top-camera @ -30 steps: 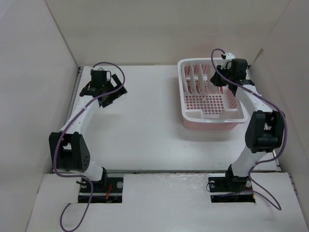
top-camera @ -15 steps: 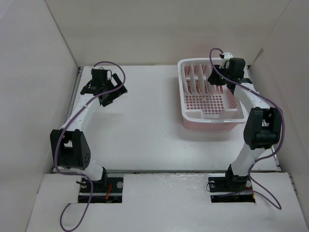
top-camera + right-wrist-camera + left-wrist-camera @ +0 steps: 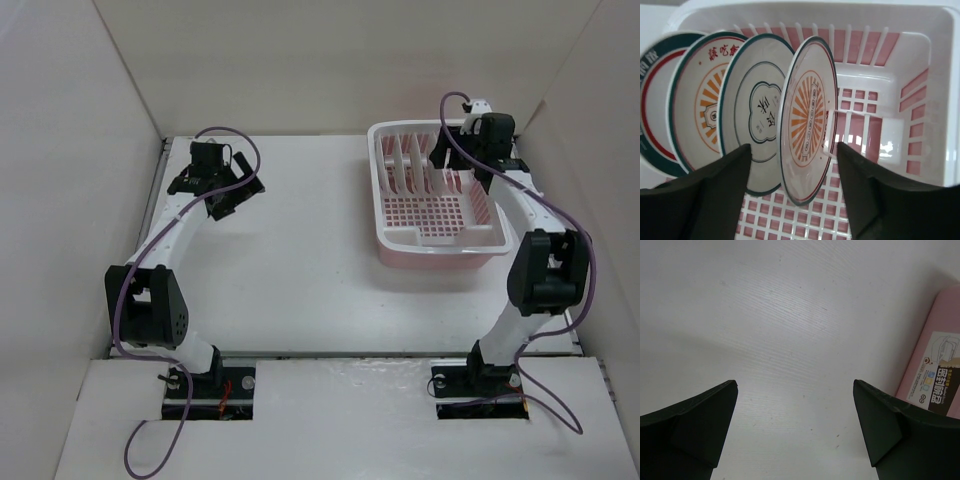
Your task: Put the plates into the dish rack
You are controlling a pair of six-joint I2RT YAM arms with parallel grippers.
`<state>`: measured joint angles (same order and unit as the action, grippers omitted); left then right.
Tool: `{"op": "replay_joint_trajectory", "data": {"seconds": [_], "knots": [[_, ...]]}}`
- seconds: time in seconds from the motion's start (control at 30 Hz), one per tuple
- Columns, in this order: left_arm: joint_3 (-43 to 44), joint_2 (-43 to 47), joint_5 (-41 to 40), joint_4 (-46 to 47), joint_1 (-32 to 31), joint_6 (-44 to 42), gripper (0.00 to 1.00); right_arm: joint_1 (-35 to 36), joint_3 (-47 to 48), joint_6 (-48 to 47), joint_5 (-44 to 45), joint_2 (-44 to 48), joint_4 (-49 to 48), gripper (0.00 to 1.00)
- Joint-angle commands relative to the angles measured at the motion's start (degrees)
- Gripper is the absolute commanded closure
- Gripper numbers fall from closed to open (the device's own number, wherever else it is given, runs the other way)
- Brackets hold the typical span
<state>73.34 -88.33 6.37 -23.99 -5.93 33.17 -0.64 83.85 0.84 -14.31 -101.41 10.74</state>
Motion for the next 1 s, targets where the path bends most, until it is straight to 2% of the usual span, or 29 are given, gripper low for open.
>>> {"op": "replay_joint_trajectory", "data": {"seconds": [0.0,0.07,0.1,0.2,0.27,0.43,0.57,0.63,0.77,0.8,0.87,0.97], "knots": [[3.1,0.3,1.4,0.0,0.1,-1.0,0.00,-0.1,3.2,0.5,1.9,6.5,-0.7,0.24],[3.1,0.3,3.1,1.4,0.1,-1.6,0.00,-0.1,3.9,1.1,1.9,8.2,0.1,0.03],[3.1,0.8,3.1,2.0,0.1,-1.6,0.00,-0.1,4.5,1.1,1.9,10.1,0.6,0.00],[4.2,1.6,3.8,3.2,0.1,-1.6,0.00,-0.1,6.7,1.7,1.9,12.9,3.7,0.00],[6.5,1.6,4.4,0.8,0.1,-1.1,0.00,-0.1,8.7,3.7,3.1,15.4,6.4,0.00],[17.8,4.9,3.4,-3.3,-1.0,-0.6,0.00,2.0,17.2,6.9,9.5,20.4,17.4,0.00],[22.1,9.6,2.7,-3.4,-1.6,-0.6,0.00,5.0,18.9,10.1,11.2,27.4,24.7,0.00],[24.4,11.9,0.0,-3.4,-1.6,-1.9,0.00,8.3,19.4,11.0,9.1,29.8,26.2,0.00],[24.5,18.3,-3.5,0.1,-1.1,-0.1,0.00,14.6,19.9,12.3,14.3,37.0,27.5,0.00],[22.9,20.6,-4.1,1.0,-1.1,2.1,0.00,15.1,19.2,13.6,16.5,40.1,27.5,0.00],[25.6,20.7,-4.1,-1.0,0.1,2.6,0.00,15.8,18.6,14.1,18.2,44.5,28.0,0.00],[26.4,20.7,-4.1,-1.6,0.1,1.8,0.00,15.8,19.3,14.1,20.2,47.9,28.0,0.00]]}}
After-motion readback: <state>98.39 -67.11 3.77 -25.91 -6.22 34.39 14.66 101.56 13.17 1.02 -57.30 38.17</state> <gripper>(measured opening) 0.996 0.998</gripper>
